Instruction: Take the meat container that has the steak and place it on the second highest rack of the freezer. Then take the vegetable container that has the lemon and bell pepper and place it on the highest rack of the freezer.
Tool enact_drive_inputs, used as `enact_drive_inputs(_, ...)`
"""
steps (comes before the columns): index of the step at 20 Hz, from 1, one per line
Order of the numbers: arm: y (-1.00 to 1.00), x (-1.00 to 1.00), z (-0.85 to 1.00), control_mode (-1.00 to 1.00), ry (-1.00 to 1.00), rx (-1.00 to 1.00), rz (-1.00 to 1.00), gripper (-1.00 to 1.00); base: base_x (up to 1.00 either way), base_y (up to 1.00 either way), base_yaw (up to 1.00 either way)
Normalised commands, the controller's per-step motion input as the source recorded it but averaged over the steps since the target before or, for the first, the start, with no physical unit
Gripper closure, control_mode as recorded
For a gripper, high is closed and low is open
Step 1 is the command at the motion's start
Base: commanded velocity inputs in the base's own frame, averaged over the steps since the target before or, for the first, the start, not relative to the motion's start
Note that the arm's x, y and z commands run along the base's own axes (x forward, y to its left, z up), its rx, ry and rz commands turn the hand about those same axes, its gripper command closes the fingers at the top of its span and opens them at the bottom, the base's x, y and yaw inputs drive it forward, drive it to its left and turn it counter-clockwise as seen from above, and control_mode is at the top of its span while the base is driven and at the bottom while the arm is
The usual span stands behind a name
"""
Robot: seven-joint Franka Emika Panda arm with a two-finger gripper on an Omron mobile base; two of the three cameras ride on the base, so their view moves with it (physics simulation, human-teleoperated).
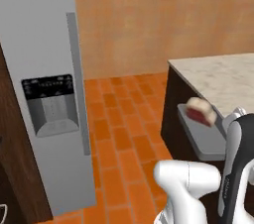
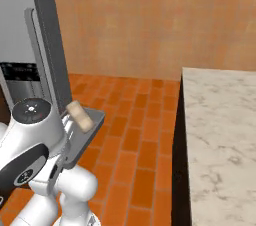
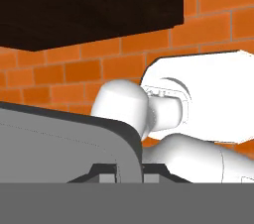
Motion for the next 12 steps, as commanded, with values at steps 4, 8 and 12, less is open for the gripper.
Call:
enact_drive_inputs(4,0.00,0.00,0.00,1.00,0.00,0.00,0.00,1.00,1.00,0.09,-0.08)
enact_drive_inputs(8,0.00,0.00,0.00,1.00,0.00,0.00,0.00,1.00,1.00,-0.22,0.06)
enact_drive_inputs(12,0.00,0.00,0.00,1.00,0.00,0.00,0.00,1.00,1.00,-0.23,0.15)
